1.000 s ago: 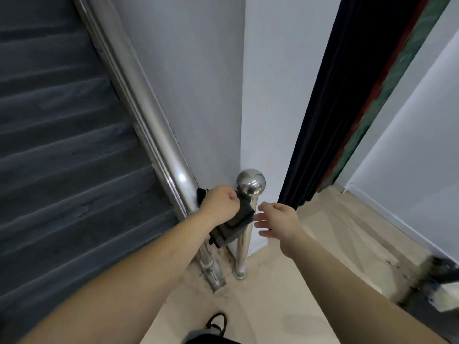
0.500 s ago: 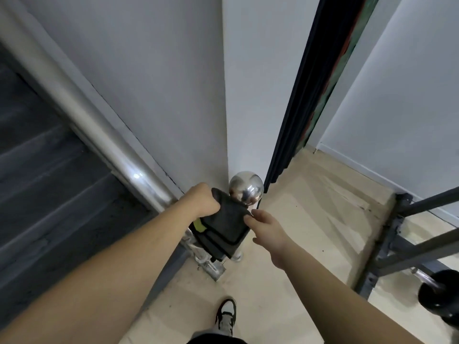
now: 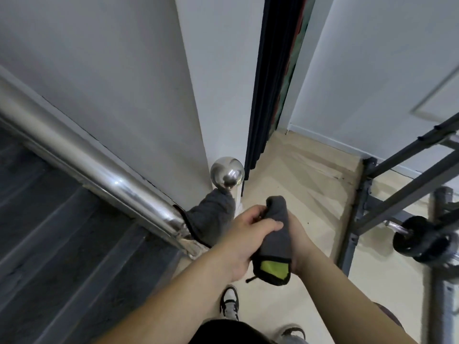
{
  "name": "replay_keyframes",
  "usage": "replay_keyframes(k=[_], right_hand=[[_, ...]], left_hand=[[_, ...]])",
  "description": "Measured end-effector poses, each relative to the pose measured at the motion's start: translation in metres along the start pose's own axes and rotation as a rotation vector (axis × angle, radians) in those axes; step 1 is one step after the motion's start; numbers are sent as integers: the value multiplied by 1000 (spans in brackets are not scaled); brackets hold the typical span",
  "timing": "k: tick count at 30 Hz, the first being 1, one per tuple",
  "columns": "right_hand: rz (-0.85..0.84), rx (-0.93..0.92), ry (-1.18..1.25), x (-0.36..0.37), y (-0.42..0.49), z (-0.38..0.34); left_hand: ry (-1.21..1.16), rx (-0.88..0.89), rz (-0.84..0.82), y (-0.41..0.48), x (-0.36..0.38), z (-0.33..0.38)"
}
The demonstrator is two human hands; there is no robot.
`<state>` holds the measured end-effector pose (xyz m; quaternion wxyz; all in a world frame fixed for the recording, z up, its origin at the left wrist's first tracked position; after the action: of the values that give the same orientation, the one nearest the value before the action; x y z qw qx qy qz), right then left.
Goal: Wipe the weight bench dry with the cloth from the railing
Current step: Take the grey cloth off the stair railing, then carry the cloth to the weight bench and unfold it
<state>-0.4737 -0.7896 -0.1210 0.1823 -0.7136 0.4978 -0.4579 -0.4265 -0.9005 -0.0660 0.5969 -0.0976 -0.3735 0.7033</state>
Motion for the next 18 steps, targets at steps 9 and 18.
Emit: replay_keyframes(k=[9,18], right_hand=[[238,-50,25,-116,-115,26],[635,-253,327,-303,-314,138]], left_hand=[[-104,-130,-167,-25,85,-57],[511,-302,-454,-86,248,-246]])
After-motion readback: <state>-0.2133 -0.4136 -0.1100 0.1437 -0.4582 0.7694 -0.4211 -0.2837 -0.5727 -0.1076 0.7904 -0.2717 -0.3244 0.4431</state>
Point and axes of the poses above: each hand's wrist, its own y-axis towards the middle knuckle, its own x-axis out of the palm, z = x × y, the point moved 1 cm from there along y, towards the middle knuckle, and after that the axes turned 6 degrees about -y, right-handed, at the moved point
